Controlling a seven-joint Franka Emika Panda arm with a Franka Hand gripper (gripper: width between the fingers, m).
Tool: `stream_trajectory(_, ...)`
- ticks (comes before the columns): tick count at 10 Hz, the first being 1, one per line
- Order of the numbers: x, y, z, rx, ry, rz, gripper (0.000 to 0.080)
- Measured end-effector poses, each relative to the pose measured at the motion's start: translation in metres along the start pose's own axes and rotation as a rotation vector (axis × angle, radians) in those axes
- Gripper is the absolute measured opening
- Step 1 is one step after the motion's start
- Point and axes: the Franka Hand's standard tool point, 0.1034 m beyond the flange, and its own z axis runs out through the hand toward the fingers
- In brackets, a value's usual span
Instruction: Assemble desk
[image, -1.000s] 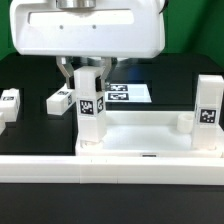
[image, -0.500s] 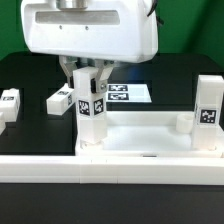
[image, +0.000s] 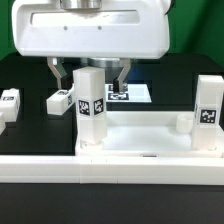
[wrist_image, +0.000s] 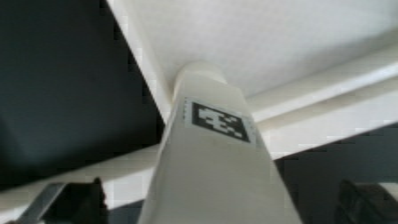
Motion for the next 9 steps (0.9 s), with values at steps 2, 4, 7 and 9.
stream_trajectory(2,-0.0004,-0.0014,0.0001,0.000,0.000,-0.212,0.0649)
stream_trajectory(4,-0.0008,-0.0027,0.0002,0.000,-0.001,-0.464,0.0648)
stream_trajectory(7,-0.0001,-0.0008,-0.0003,-0.002,-0.001,-0.760,0.0648)
stream_trajectory(9,0.0008,0.0040,-0.0004,-0.008,-0.003,-0.940,0.0648)
